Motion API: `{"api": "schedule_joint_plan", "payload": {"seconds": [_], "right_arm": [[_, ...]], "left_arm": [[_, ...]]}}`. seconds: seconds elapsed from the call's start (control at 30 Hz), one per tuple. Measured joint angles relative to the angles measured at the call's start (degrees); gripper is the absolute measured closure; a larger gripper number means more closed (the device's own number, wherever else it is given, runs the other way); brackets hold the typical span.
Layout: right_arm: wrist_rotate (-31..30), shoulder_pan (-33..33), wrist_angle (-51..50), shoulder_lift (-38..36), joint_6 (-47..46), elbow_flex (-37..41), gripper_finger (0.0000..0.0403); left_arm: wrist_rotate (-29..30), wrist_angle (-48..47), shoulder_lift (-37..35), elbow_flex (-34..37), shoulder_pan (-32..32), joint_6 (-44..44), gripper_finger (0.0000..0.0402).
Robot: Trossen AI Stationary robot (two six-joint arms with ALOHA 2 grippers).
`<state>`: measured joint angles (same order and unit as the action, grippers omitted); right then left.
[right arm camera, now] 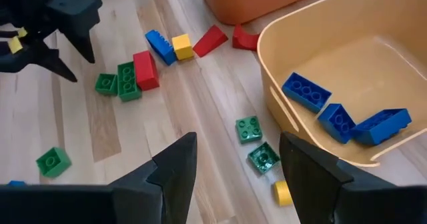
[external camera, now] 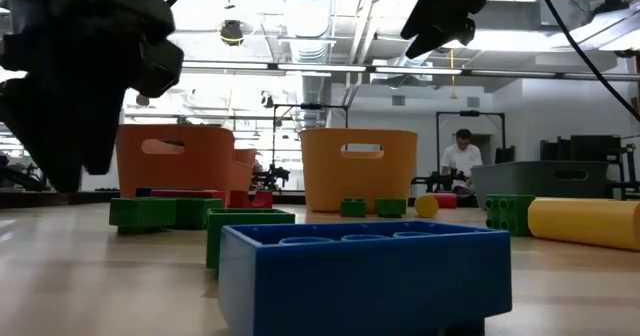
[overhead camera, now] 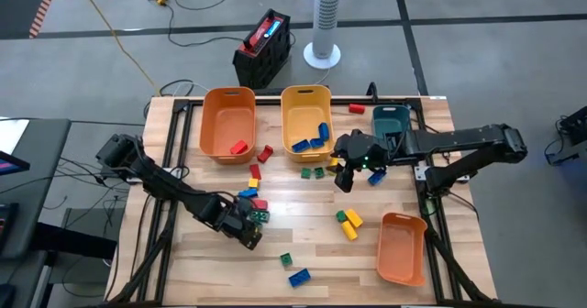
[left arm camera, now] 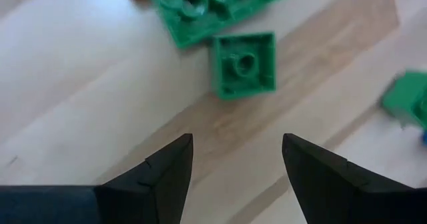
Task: Sort blocks
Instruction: Put the green game piece into the blue bin
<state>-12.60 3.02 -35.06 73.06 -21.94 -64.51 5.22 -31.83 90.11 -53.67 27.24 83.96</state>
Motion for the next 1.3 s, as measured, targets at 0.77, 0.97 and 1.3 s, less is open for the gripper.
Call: {"api": "schedule_joint_plan", "payload": {"seconds": [0.77,0.97,1.3], "right_arm": [[0.02,-0.19,0.71,0.02,-0.08,0.0,0.0177],[0.04,-0.19,1.21,0.02,-0.1,0.0,0.0177],[0.06,-0.19,1.25,0.02,-0.54,-0.02,0.0177]], "left_arm": [[2.86,-11.0,0.01,-10.26,-1.63,-0.66,0.0178],[4.3,-11.39,4.55,-16.11,-2.3,-3.05,0.0198],[5.08,-21.2,13.07,-25.54,-2.14,-10.42,0.0222]]}}
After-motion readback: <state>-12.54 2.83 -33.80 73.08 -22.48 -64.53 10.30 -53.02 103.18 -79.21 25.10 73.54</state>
